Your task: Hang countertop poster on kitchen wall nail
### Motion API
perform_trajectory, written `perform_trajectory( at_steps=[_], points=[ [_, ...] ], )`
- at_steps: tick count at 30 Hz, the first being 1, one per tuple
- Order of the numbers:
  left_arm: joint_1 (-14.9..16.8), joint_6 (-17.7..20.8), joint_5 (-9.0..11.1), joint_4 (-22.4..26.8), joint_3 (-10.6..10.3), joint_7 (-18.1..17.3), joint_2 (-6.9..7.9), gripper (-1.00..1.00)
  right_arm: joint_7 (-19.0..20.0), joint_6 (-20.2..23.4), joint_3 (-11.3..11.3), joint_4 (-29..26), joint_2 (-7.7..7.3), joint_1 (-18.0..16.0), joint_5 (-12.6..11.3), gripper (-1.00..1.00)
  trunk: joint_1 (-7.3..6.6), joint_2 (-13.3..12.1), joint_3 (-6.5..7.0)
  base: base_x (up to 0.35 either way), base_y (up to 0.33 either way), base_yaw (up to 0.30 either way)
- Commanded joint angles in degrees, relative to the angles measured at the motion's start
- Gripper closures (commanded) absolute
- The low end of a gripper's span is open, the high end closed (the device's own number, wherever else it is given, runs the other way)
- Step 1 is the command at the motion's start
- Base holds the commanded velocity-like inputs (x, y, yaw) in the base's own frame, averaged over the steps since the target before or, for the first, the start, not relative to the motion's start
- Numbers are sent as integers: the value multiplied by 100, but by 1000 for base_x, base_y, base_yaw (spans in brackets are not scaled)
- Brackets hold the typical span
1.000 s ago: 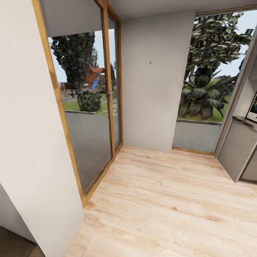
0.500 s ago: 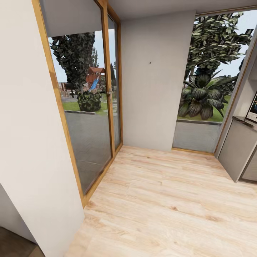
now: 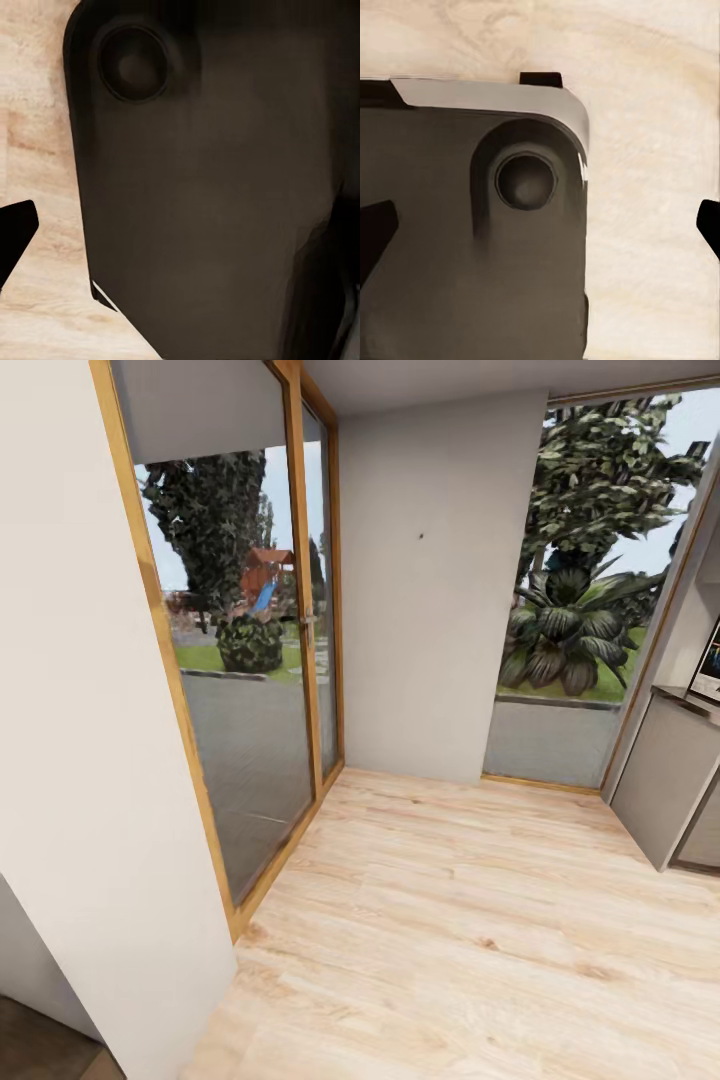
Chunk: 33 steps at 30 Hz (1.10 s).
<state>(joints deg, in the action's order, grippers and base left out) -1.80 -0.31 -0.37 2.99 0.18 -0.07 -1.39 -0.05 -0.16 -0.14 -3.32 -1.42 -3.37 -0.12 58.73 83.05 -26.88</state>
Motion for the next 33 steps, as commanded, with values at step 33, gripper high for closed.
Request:
perform_trajectory(
  at_steps=[33],
  points=[
    [-14,-29,-6,3726,46,-11,107,-100,-22,-468,-1,-2576,-279,-575,20,-100,0,2,66,4,-9,-157]
  ],
)
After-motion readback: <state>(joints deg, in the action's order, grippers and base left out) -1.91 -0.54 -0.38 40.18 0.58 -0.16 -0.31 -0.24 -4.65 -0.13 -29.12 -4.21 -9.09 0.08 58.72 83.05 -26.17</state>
